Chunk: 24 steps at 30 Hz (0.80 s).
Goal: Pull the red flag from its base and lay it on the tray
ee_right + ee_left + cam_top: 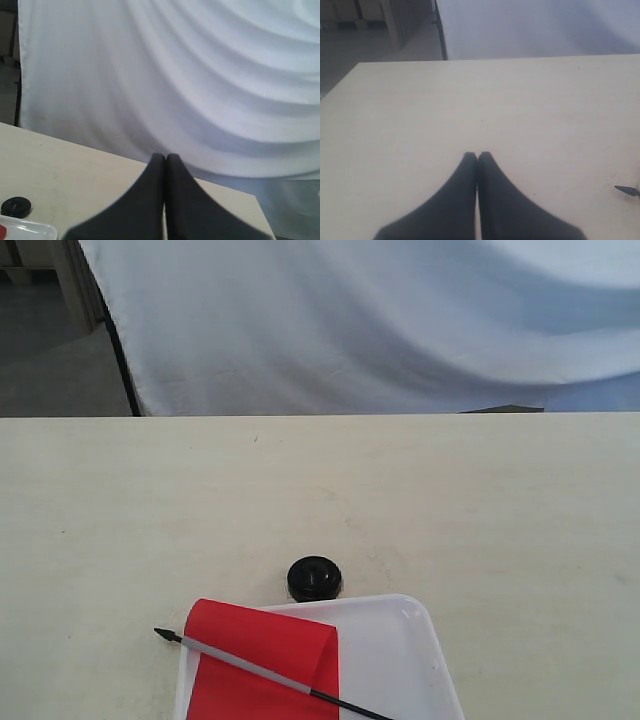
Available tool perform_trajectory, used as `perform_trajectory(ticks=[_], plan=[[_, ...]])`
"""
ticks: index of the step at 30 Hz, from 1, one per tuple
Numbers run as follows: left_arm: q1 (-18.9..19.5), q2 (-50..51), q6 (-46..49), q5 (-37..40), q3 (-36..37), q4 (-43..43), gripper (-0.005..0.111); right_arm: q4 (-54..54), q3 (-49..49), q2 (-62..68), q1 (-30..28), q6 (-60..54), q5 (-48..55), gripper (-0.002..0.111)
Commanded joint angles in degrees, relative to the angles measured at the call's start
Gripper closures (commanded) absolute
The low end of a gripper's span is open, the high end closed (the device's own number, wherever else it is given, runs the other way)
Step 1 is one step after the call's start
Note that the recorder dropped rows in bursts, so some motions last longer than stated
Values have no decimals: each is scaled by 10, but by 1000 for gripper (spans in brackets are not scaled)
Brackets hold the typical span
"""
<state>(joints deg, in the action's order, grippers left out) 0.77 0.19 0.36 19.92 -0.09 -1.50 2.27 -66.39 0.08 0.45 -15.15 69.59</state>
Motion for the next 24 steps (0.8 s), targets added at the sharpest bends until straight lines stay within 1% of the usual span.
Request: perform_trajectory(ticks=[1,6,8,10,11,12,13,14,15,16,17,20,24], plan=[[-2,-2,-4,-3,1,-1,107,-13,-2,-1,3,-5,4,109],[-2,-2,-4,-3,1,-1,107,-23,10,-1,3,-2,4,109],[-2,-2,-4,-3,1,-1,107,-23,28,-1,3,18,1,109],[-2,-2,-4,-3,1,-1,107,-23,58,-1,3,33,-27,109],[-2,-2,-4,-3,1,-1,107,-23,89,-1,3,36,-66,109],[-2,-2,-4,-3,1,-1,107,-23,104,-1,3,36,-84,109],[-2,-2,-4,-3,1,-1,107,-23,143,-1,3,36,-136,109],[-2,-2,-4,-3,1,-1,107,-23,164,-1,3,37,-158,109],[-2,-2,-4,-3,1,-1,107,-23,206,-1,3,44,-213,109],[-2,-2,-4,-3,1,-1,107,-23,224,-1,3,49,-240,109],[-2,-2,-4,-3,1,-1,107,-23,269,-1,3,50,-292,109],[-2,-2,-4,-3,1,-1,107,-23,360,-1,3,55,-383,109],[-2,-2,-4,-3,1,-1,107,-23,477,-1,3,62,-535,109]])
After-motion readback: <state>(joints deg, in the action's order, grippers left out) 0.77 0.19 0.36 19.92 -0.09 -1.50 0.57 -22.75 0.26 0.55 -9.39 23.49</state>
